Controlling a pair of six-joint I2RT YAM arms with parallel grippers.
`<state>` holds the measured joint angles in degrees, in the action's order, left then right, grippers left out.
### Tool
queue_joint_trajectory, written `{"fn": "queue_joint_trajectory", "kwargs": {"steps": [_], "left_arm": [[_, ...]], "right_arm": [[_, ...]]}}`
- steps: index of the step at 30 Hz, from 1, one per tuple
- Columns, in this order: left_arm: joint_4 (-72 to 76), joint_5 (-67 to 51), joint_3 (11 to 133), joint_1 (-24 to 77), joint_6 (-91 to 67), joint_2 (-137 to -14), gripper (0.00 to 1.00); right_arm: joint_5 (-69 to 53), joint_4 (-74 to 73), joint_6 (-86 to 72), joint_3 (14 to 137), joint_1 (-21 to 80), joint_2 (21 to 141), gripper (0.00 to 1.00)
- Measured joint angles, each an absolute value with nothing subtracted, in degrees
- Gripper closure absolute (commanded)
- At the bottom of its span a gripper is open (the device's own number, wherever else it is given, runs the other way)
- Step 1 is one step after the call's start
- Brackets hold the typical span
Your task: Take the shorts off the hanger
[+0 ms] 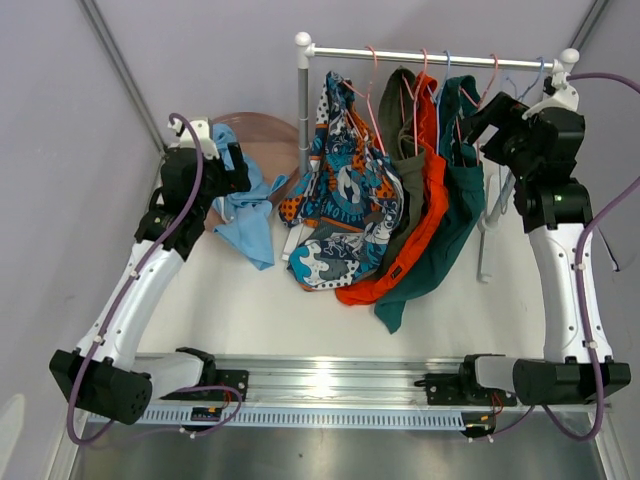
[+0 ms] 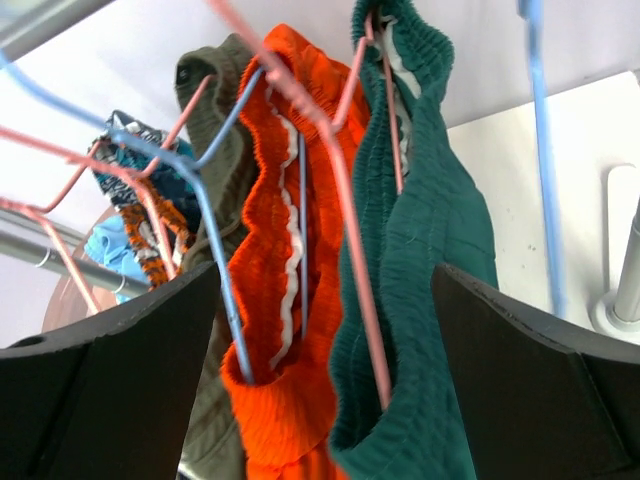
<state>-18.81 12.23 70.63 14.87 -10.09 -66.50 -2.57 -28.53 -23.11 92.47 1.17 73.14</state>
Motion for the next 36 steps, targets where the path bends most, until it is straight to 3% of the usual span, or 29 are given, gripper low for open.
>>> {"fn": "queue_joint_trajectory", "kwargs": {"steps": [11,16,19,20,22,23,25,30,36], "left_arm": [[-16.23,10.55,67.44,14.9,-10.11,-64.99,0.03],[-15.4,10.28,65.43,14.9,-10.09,-63.48,0.02],[-15.07,10.24,64.9,14.9,-10.09,-62.96,0.02],[-14.98,10.24,64.75,14.9,-10.09,-62.83,0.02],[-14.7,10.17,64.36,14.9,-10.09,-62.54,0.02],[-14.59,10.13,64.18,14.9,-10.09,-62.41,0.02],[-14.48,10.04,63.9,14.9,-10.09,-62.13,0.02],[-14.0,8.1,63.22,14.9,-10.0,-61.52,0.02],[-11.0,-3.27,62.0,17.72,-9.15,-59.99,0.01]], "right_arm": [[1.61,-28.08,-22.35,91.24,2.61,71.42,0.1],[2.17,-27.31,-22.22,91.31,4.16,76.77,0.2],[2.59,-27.29,-21.96,91.35,5.39,80.03,0.42],[2.74,-27.33,-21.76,91.55,5.8,80.99,0.56],[3.14,-27.33,-21.5,92.07,6.39,82.3,0.72],[3.38,-27.35,-21.28,92.49,6.61,82.74,0.9],[3.81,-27.33,-21.04,93.36,7.03,83.15,1.0],[4.99,-28.93,-20.82,95.35,7.68,83.26,1.0],[6.07,-32.91,-19.57,99.63,8.49,83.26,1.0]]}}
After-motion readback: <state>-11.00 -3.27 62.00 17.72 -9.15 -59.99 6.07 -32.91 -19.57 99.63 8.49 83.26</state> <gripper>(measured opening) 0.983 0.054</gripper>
